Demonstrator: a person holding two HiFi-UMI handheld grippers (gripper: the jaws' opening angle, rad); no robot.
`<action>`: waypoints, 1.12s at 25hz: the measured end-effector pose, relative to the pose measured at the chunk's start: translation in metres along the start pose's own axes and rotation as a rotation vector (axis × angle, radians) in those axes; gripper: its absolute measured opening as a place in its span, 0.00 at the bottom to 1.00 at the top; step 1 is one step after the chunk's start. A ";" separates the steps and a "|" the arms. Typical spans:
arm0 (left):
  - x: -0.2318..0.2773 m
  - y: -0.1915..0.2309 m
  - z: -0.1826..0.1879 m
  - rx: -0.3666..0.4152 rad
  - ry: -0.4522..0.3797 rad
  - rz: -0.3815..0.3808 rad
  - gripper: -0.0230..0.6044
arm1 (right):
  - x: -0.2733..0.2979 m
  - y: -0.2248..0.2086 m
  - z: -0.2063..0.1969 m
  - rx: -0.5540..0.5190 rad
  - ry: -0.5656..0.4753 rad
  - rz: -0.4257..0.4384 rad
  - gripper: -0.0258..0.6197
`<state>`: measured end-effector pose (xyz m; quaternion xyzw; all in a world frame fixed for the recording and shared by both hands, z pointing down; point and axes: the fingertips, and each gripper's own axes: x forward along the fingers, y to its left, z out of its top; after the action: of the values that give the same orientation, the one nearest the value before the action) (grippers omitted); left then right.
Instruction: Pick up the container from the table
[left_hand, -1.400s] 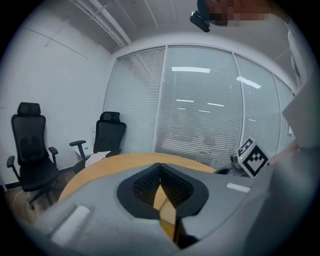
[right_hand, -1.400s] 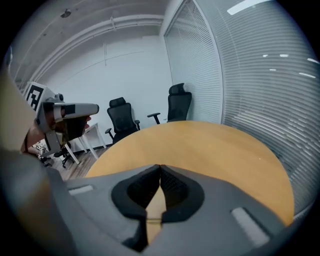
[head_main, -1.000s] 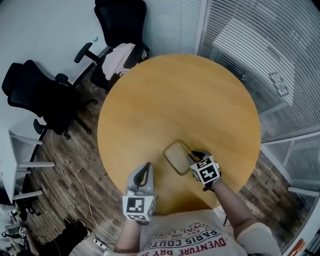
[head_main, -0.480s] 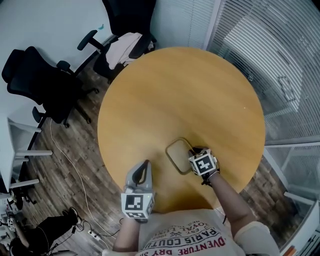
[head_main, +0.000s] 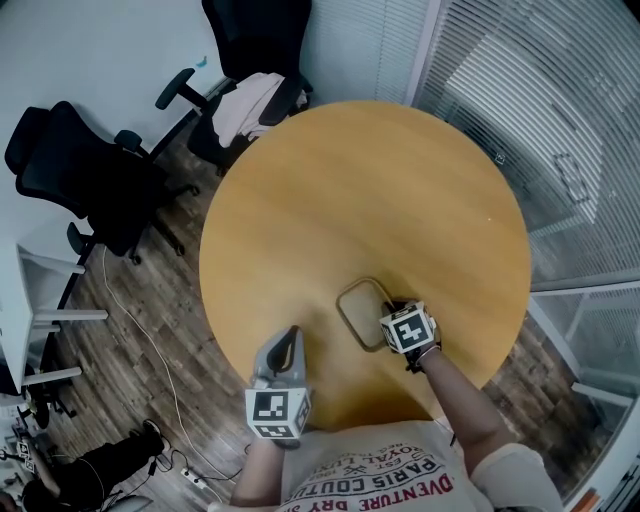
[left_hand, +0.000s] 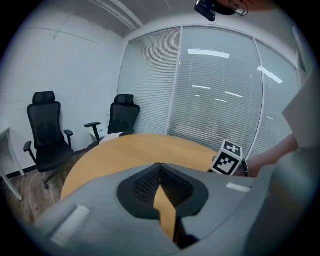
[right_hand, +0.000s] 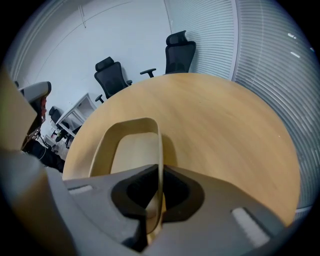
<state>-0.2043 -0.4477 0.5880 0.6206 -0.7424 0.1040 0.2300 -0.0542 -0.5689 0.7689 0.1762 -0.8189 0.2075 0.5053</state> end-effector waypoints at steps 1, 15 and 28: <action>-0.001 -0.001 0.002 0.001 -0.003 -0.001 0.05 | -0.005 -0.001 0.003 0.010 -0.019 -0.004 0.05; -0.037 -0.010 0.048 0.072 -0.092 -0.076 0.05 | -0.171 0.015 0.080 0.055 -0.524 -0.173 0.05; -0.105 -0.049 0.130 0.180 -0.307 -0.201 0.05 | -0.337 0.074 0.070 0.130 -0.970 -0.296 0.05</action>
<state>-0.1714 -0.4232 0.4186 0.7182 -0.6907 0.0506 0.0671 0.0001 -0.5151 0.4251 0.3975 -0.9108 0.0787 0.0792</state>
